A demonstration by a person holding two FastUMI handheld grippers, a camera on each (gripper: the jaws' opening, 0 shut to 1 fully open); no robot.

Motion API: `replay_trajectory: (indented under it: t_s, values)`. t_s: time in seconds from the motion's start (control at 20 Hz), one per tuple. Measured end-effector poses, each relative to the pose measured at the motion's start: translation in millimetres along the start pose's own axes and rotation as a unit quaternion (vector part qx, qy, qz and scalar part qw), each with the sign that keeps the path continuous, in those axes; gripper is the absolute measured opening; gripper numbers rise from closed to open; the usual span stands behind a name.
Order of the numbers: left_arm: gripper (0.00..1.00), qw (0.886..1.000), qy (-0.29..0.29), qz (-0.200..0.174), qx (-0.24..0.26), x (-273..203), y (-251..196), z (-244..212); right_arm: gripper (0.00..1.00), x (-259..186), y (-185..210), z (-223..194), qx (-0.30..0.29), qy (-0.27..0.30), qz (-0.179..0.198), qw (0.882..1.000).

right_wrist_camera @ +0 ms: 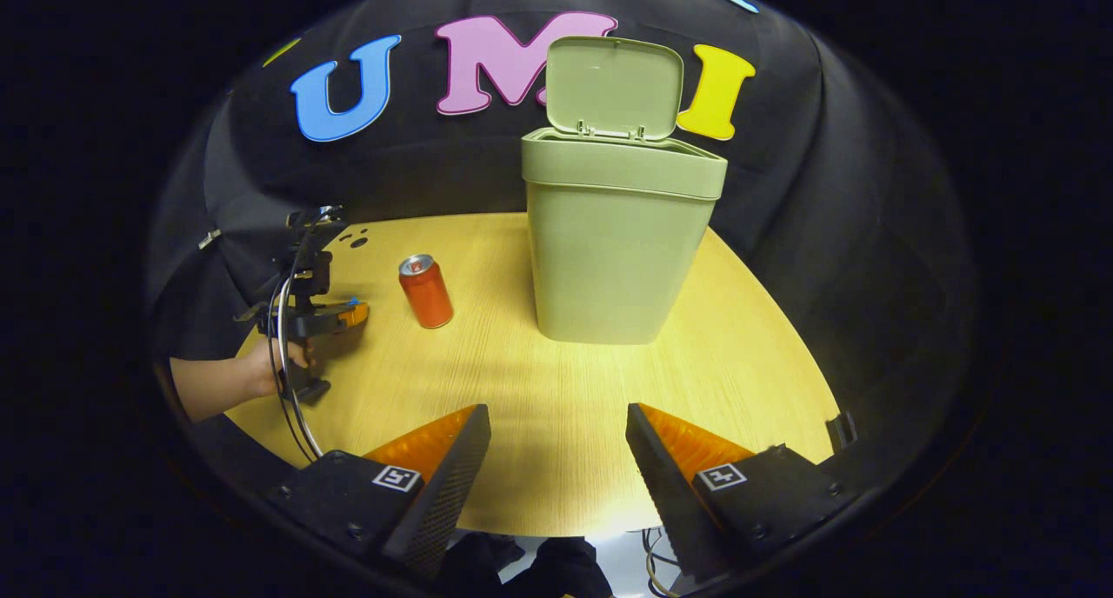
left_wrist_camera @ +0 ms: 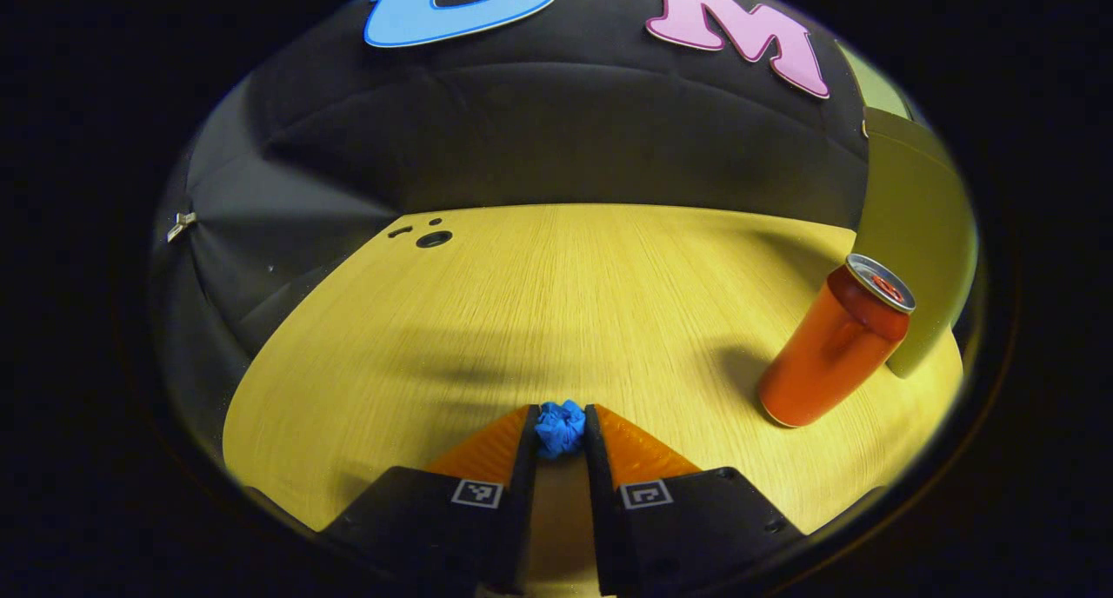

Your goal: Press the lid of the desktop garbage bin to open it, pick up the crumpled paper on the desktop and throw it into the bin, then pick up the pop can on the desktop and drop it into the bin, and finally close the garbage bin lid.

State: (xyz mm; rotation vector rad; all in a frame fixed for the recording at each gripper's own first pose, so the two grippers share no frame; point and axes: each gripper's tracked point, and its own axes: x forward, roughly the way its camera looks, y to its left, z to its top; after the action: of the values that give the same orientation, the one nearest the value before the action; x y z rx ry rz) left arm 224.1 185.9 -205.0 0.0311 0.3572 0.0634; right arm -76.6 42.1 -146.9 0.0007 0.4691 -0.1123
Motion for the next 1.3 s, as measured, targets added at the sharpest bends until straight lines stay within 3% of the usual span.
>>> replay_trajectory:
  t_s: [0.25, 0.6, 0.85, 1.1, 1.25, 1.3]
  values:
    - [0.27, 1.0, 0.0, -0.009, 0.0, -11, -8, 4, 0.99, 5, -5, -2, -0.003, 0.009, -0.011, 1.0]
    - [0.26, 0.999, -0.039, -0.032, 0.014, -51, -21, 38, 0.99, 7, -6, 2, -0.004, 0.005, -0.008, 1.0]
    - [0.29, 0.995, -0.074, -0.058, 0.031, -89, -35, 75, 0.99, 11, -9, 1, 0.004, 0.002, -0.006, 1.0]
    - [0.22, 0.99, -0.107, -0.092, 0.017, -125, -62, 122, 0.99, 11, -17, -1, 0.012, -0.005, -0.004, 1.0]
    - [0.29, 0.985, -0.132, -0.106, 0.011, -144, -81, 158, 0.99, 16, -24, 4, 0.021, -0.011, -0.001, 1.0]
    - [0.22, 0.984, -0.14, -0.11, 0.01, -149, -87, 168, 0.99, 18, -26, 5, 0.024, -0.012, 0.002, 1.0]
